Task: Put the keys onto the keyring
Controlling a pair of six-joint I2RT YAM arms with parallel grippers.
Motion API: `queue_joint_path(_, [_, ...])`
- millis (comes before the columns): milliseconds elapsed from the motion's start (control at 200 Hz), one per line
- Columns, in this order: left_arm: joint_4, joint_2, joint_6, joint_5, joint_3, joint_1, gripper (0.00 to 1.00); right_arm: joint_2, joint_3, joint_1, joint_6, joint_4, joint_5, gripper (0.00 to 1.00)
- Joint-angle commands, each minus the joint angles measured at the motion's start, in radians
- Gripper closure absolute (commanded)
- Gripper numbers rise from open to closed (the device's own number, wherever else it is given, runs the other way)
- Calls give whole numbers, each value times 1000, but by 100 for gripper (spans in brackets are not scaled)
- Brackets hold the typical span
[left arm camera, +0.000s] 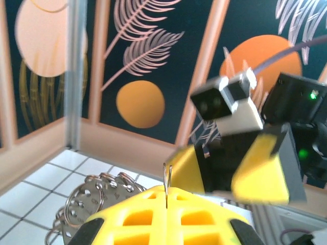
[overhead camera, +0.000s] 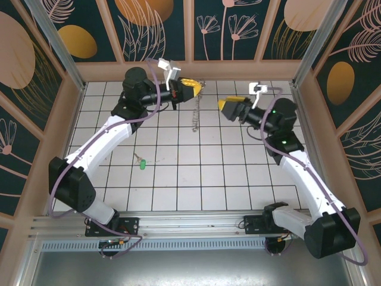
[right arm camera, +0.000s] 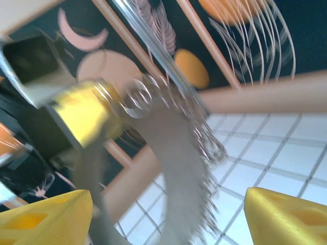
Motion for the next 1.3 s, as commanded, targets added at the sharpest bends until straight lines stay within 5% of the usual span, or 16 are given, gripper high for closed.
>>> queue_joint_path(0, [-101,-40,110,-68,30,26,100,43,-49,103,-53,-123,128,22])
queue_joint_path(335, [-126,-51,120,-115,30,140,100,374,26,442,-73,-124,427,23])
queue_joint_path(626, [-116,-14,90,-95,74,258,100,760,307,627,-141,-218,551,45])
queue_joint_path(936, [-77,36,46,-31,96,343,100,1073,644,736,-296,-375,623,53])
queue_joint_path(1296, [-75,45,42,2,100,379,100,1207,769,742,-317,-394,570,57])
